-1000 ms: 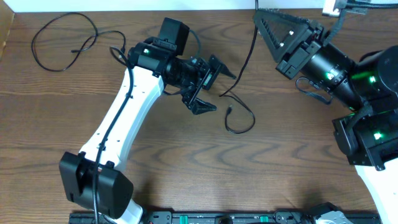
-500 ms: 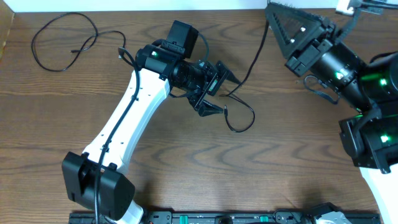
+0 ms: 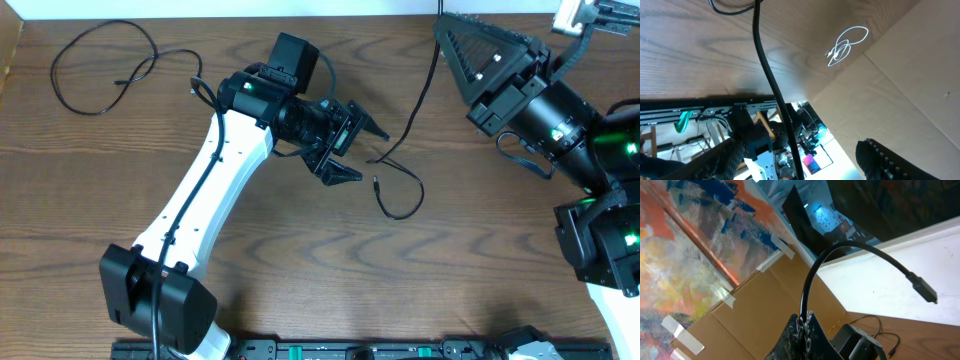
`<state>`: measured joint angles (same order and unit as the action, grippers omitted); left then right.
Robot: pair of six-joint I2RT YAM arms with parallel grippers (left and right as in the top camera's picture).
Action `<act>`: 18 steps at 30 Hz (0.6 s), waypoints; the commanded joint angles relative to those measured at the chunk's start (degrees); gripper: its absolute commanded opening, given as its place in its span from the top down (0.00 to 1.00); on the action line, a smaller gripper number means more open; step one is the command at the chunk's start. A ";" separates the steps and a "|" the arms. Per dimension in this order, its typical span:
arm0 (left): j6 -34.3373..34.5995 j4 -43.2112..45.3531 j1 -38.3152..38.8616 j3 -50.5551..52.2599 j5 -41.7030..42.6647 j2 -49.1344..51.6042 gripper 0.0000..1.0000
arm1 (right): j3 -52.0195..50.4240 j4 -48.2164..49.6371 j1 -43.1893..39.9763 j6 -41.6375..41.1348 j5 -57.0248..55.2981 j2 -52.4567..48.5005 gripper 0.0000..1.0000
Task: Untangle cables
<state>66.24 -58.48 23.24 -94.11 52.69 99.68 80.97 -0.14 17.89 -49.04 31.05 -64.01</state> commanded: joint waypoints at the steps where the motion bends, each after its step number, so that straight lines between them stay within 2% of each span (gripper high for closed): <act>1: 0.55 -0.13 -0.17 0.15 1.36 0.33 0.28 | 0.42 0.15 -0.61 -0.24 -0.66 0.35 0.99; 11: 0.52 -0.13 0.04 0.15 6.27 0.33 0.30 | 0.42 0.15 -0.61 -0.24 -0.66 0.37 0.99; 18: 0.50 -0.11 0.09 0.15 6.23 0.33 0.44 | 0.42 -0.09 -0.61 -0.22 -0.42 0.37 0.99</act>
<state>66.50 -58.48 23.27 -94.11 57.74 99.68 80.97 -0.21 17.89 -49.04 31.07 -64.01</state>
